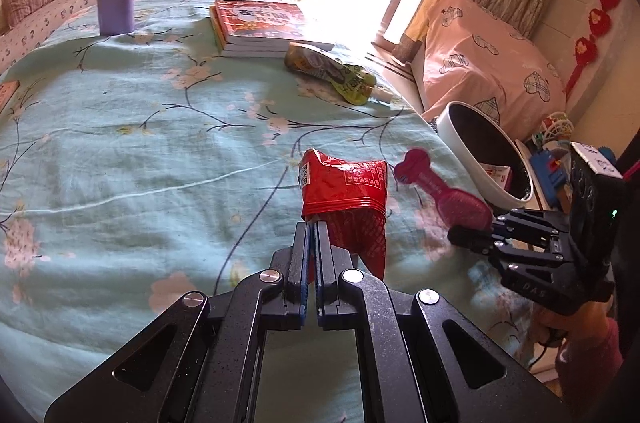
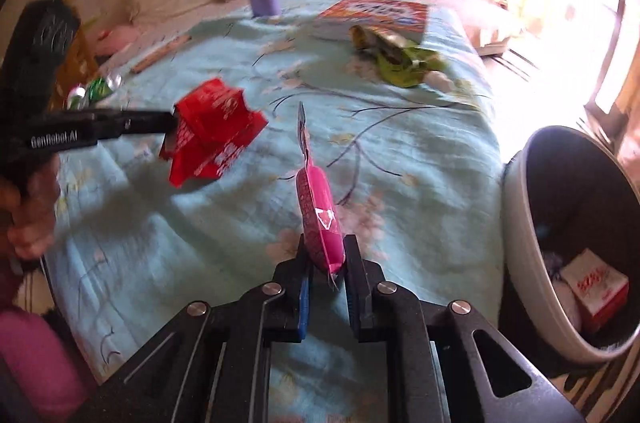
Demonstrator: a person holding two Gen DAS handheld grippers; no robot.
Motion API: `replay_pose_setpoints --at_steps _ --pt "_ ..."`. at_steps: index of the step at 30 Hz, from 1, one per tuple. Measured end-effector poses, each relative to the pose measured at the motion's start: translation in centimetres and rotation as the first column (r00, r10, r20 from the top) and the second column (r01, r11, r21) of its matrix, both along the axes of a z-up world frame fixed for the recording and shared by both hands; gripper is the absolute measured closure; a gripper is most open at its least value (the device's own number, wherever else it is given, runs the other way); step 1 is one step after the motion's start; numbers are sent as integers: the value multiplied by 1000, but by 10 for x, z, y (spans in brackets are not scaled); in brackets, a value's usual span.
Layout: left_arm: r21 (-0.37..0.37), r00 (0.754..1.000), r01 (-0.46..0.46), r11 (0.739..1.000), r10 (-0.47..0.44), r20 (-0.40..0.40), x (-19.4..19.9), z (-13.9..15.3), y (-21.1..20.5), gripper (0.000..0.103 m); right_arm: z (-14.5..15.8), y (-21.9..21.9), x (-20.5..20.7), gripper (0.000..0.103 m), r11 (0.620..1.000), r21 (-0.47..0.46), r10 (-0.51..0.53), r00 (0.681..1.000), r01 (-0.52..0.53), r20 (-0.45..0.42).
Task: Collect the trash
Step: 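Carry the red bag and pink candy over the bin with both tools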
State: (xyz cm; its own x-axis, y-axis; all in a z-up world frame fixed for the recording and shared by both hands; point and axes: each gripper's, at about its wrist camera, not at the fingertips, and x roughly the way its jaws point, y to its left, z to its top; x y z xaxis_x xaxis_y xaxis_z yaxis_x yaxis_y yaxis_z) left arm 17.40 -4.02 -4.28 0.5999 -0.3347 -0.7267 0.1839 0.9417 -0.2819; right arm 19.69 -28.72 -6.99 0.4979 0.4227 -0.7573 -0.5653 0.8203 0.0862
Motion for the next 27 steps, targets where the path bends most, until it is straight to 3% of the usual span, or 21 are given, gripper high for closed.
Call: replay_pose_setpoints --at_steps 7,16,27 --pt "-13 997 80 997 -80 8 3 5 -27 101 14 -28 -21 89 979 136 -156 988 154 6" --pt "-6 986 162 987 -161 35 4 19 -72 101 16 -71 -28 89 937 172 -306 952 305 -23" --pt "18 969 237 971 -237 67 18 37 -133 101 27 -119 -26 89 888 188 -424 905 419 -15"
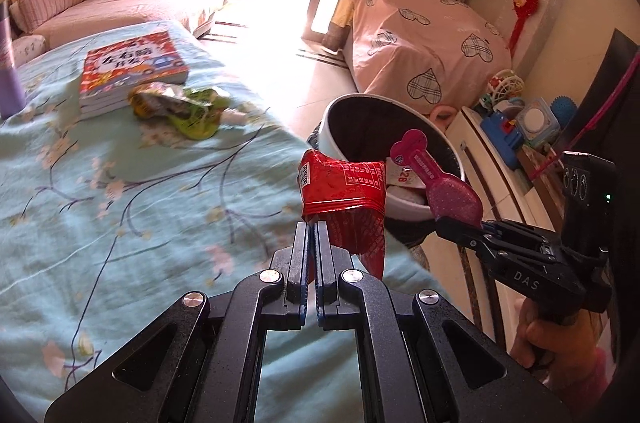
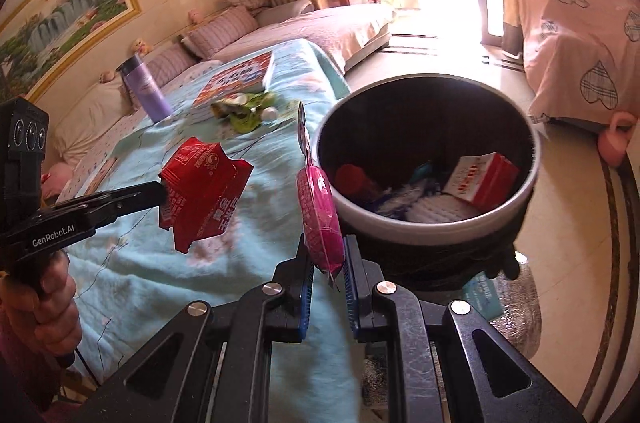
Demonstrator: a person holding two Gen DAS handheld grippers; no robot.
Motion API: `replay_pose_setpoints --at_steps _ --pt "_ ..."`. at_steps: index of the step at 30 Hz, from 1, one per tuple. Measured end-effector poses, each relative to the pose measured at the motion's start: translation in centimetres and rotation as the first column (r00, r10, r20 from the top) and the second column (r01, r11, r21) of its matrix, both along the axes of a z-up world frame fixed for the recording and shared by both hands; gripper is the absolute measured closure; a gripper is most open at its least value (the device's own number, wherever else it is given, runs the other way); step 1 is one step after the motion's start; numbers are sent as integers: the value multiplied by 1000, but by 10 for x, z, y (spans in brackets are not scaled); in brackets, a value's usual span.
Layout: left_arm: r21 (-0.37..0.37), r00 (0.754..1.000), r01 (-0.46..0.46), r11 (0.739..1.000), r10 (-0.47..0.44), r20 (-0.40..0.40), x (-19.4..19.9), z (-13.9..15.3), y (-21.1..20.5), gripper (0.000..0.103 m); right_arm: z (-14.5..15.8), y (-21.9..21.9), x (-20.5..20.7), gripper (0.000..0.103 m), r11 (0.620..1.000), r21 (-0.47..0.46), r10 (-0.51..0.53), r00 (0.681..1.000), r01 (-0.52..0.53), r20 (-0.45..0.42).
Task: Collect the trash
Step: 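Carry the red bag and pink candy over the bin with both tools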
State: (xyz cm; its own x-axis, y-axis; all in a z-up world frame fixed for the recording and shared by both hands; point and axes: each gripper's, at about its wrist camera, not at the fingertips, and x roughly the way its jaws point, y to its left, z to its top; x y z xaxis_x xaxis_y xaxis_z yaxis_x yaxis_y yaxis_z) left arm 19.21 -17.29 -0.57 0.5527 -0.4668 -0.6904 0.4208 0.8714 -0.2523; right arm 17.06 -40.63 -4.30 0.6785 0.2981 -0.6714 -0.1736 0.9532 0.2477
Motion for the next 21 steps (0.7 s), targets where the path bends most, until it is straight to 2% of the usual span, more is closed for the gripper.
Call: replay_pose_setpoints --at_steps 10,21 --pt "12 999 37 999 -38 27 27 17 -46 101 11 -34 18 89 998 4 -63 998 63 7" --pt "46 998 49 998 -50 24 54 18 -80 101 14 -45 47 89 997 -15 -74 997 74 -17"
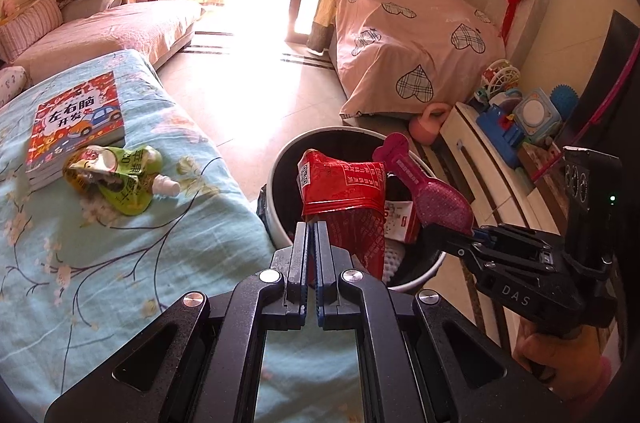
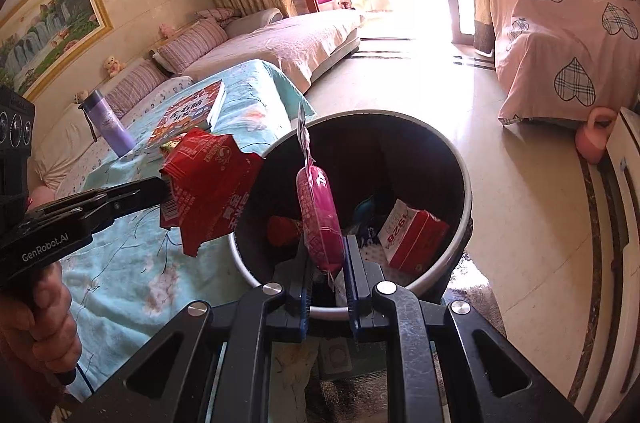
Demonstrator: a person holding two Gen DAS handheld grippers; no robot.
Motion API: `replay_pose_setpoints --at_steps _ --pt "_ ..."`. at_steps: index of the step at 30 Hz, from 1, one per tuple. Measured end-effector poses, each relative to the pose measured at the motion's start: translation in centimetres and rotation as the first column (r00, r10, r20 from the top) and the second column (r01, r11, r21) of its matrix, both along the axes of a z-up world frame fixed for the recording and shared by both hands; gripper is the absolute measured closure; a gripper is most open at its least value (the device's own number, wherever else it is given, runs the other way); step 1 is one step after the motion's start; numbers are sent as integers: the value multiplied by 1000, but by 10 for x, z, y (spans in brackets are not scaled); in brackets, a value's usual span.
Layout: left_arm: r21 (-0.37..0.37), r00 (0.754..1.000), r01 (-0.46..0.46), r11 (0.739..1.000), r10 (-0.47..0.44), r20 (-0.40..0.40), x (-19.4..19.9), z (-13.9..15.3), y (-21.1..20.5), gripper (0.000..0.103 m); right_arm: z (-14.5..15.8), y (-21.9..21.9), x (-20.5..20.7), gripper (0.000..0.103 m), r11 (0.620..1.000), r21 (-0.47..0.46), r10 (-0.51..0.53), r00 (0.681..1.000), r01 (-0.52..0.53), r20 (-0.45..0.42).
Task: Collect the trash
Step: 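Carry the red bag and pink candy over the bin with both tools, then open both tools to drop the red bag and pink candy into the bin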
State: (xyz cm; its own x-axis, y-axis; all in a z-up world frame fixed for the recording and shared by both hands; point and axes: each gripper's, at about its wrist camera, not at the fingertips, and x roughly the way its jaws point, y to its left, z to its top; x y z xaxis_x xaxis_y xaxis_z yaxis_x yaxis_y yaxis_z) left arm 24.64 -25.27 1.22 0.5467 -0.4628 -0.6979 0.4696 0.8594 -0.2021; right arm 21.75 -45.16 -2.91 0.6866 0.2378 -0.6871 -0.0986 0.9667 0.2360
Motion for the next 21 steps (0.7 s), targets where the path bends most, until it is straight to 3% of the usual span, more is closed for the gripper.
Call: replay_pose_setpoints --at_steps 17,19,21 --pt "15 999 12 1000 -12 -51 25 -21 -26 101 -11 -16 25 88 1000 5 -19 998 19 -58" --pt "6 998 16 1000 -16 -54 25 -20 -26 97 -10 -16 27 85 1000 11 -18 998 19 -60" --pt "-8 998 20 1000 -20 -58 23 -19 -23 86 -9 -18 27 78 999 11 -37 998 38 -56"
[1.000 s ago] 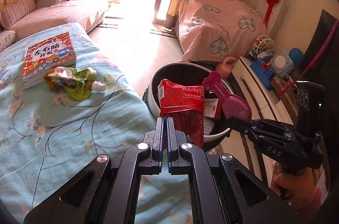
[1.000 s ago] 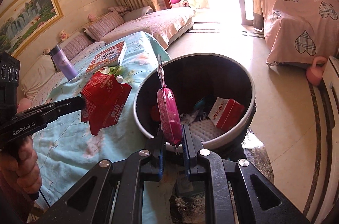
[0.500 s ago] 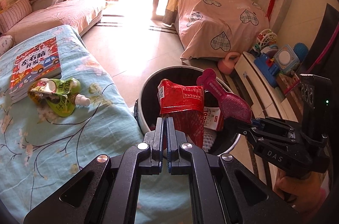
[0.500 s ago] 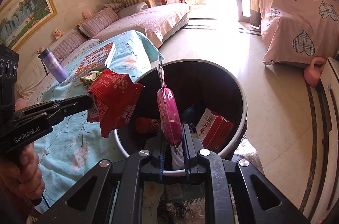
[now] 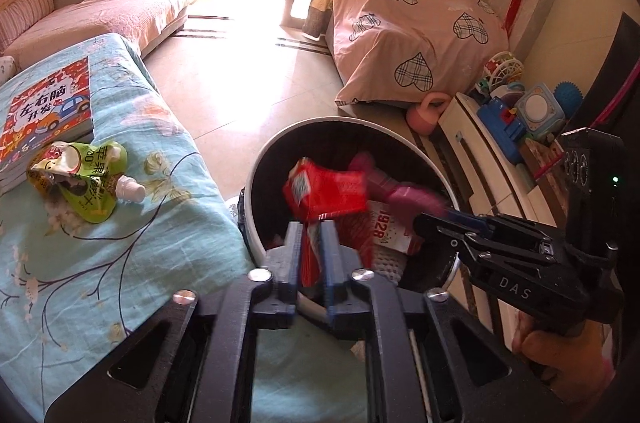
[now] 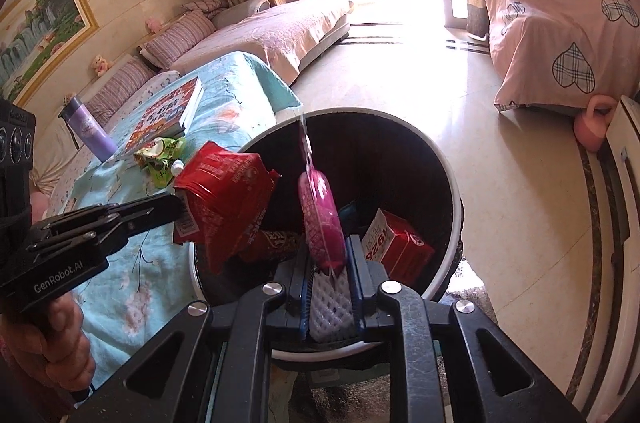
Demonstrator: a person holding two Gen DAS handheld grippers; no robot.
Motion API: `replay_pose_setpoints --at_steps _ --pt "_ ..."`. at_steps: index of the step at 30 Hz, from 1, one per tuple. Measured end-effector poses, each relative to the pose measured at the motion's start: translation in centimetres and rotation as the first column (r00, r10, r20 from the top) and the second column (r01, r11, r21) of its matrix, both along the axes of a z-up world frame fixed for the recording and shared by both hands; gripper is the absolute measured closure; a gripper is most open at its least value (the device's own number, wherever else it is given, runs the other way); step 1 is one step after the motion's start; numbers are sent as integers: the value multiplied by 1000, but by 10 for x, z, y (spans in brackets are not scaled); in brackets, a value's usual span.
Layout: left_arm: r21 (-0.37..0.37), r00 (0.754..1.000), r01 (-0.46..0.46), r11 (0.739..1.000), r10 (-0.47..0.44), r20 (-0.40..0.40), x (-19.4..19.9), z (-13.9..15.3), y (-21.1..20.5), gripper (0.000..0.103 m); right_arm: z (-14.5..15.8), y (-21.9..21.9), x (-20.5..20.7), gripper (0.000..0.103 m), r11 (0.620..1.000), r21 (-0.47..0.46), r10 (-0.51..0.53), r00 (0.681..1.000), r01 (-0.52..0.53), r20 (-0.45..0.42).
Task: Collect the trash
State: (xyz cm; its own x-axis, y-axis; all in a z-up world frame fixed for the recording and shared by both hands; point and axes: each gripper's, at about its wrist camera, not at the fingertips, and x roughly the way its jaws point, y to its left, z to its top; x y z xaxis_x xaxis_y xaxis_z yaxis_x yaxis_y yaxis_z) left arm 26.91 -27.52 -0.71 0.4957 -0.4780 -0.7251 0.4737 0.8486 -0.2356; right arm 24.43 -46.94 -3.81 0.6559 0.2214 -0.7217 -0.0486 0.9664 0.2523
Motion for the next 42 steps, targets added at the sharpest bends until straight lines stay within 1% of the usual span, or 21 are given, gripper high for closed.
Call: replay_pose_setpoints --at_steps 1,2,6,9,10,11,12,14,17,19,23,26,30,33,36,39,40,42 --pt "-5 1000 -3 1000 3 4 -1 1 3 75 1 -1 -2 65 1000 10 -7 1000 7 6" --pt "-10 1000 -11 1000 11 12 -5 2 7 68 2 -1 -5 59 1000 18 -12 1000 12 13" --pt "-35 999 -39 999 40 14 -19 4 31 65 9 1 -22 58 998 53 -37 998 34 59" --pt "-57 997 -75 996 76 12 -32 4 52 57 15 7 -38 45 995 89 -50 994 41 100" --pt "-60 996 -91 994 92 12 -36 3 60 55 17 11 -45 39 994 100 -52 992 41 115" --pt "-69 994 -107 992 108 11 -43 2 71 55 19 15 -49 33 993 107 -52 991 38 126" --pt "-75 993 -116 990 117 10 -47 2 76 55 22 19 -52 31 993 113 -50 990 35 134" --pt "-87 989 -146 985 148 8 -58 1 95 55 24 31 -63 20 991 130 -43 988 24 150" --pt "-84 980 -195 977 197 23 -79 -2 120 52 27 51 -78 10 986 166 -27 985 -2 171" --pt "-81 974 -223 971 226 31 -90 -5 135 49 27 67 -89 7 982 187 -11 983 -24 183" --pt "-79 960 -274 958 278 37 -111 -9 167 49 24 95 -105 4 980 189 21 982 -57 190" --pt "-67 950 -305 950 308 53 -127 -11 184 48 20 111 -116 3 980 187 39 982 -74 186" --pt "-68 939 -335 940 339 61 -144 -13 202 48 15 128 -128 3 979 182 56 982 -90 182" --pt "-69 931 -352 934 357 83 -159 -10 212 48 18 138 -137 3 980 169 71 979 -104 192" --pt "-77 921 -367 927 374 114 -175 -1 218 48 27 145 -148 3 981 152 86 972 -121 219" --pt "-85 904 -385 919 394 167 -192 14 221 39 43 150 -158 3 983 122 100 959 -136 267" --pt "-88 898 -391 916 400 182 -196 18 222 35 50 153 -163 3 984 109 104 951 -141 291" --pt "-95 878 -410 907 421 229 -208 29 225 25 67 157 -174 1 988 68 109 929 -142 353"
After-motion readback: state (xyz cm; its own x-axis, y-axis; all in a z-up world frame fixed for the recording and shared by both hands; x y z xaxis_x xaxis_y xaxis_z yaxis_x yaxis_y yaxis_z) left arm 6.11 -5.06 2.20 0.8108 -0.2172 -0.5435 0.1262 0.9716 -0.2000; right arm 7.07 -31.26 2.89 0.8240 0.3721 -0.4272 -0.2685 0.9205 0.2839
